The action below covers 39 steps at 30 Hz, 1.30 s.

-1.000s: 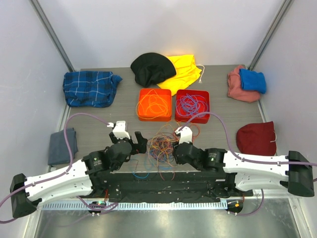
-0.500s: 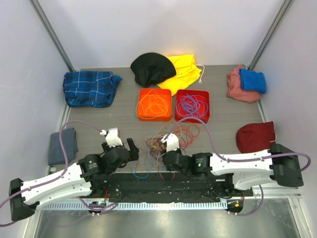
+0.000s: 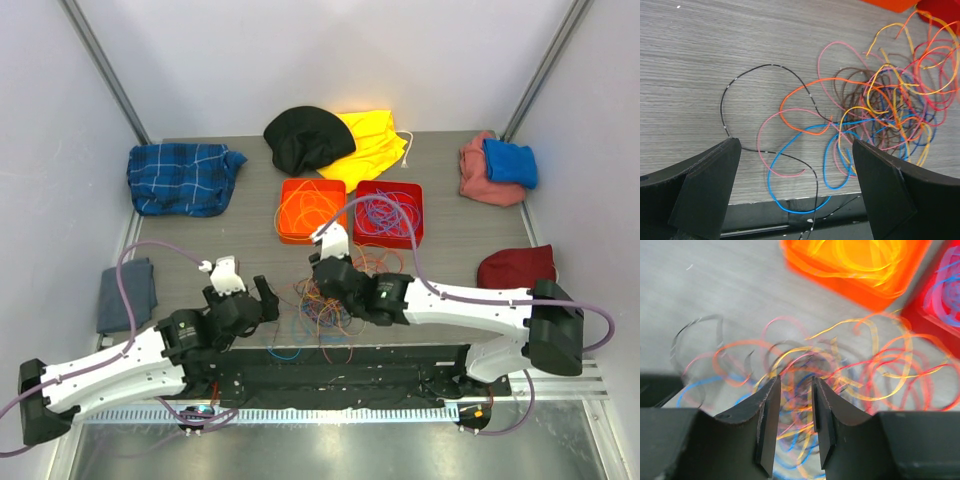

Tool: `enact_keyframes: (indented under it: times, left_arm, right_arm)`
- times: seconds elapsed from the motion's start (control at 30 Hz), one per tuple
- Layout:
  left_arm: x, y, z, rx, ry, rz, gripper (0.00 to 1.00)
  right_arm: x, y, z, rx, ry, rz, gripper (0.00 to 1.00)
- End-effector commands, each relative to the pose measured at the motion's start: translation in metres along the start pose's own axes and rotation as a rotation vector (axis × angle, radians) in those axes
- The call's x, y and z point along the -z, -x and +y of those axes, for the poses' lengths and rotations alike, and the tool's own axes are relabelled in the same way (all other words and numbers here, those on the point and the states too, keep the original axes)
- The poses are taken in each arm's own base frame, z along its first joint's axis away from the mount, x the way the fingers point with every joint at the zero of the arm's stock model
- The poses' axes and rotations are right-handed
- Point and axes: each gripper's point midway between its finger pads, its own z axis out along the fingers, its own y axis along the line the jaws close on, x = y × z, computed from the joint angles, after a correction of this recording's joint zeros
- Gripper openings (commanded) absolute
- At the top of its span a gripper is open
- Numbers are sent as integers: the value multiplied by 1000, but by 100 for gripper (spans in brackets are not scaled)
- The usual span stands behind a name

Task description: Untangle the cables

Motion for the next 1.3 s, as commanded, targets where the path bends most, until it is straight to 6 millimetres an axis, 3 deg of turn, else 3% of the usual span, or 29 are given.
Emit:
enact_keyframes:
  times: [0.0, 0.03, 0.13, 0.3, 0.47, 0.67, 0.93, 1.13, 1.27]
  left_arm:
    - [1, 17, -8, 78, -32, -71, 99]
    - [1, 19, -12, 74, -46, -76, 99]
    - [-2, 26, -22, 46, -50, -93, 99]
    - [-16, 22, -44, -11, -71, -58, 99]
    - [-30, 23, -64, -25, -73, -24, 98]
    - [-31, 17, -56, -26, -56, -16, 97]
    - [-27, 9, -37, 19, -43, -15, 97]
    - [-24, 12, -30, 28, -38, -34, 97]
    - [-26, 23, -49, 28, -114, -73, 97]
  right_arm:
    - [-5, 37, -34, -72, -46, -60, 38]
    - [-12, 40, -49, -100, -66, -51, 38]
    - [-24, 24, -51, -94, -33, 20, 37]
    - [-34, -4, -40, -99, 19, 96, 36]
    - [-34, -7, -14, -159, 151, 91, 36]
    - [-50, -33, -10, -106, 110, 141, 46]
    - [-67, -48, -11, -47, 52, 162, 57]
    - [-70, -37, 0, -105, 76, 135, 57]
    - [-57, -17, -18, -182, 2, 60, 54]
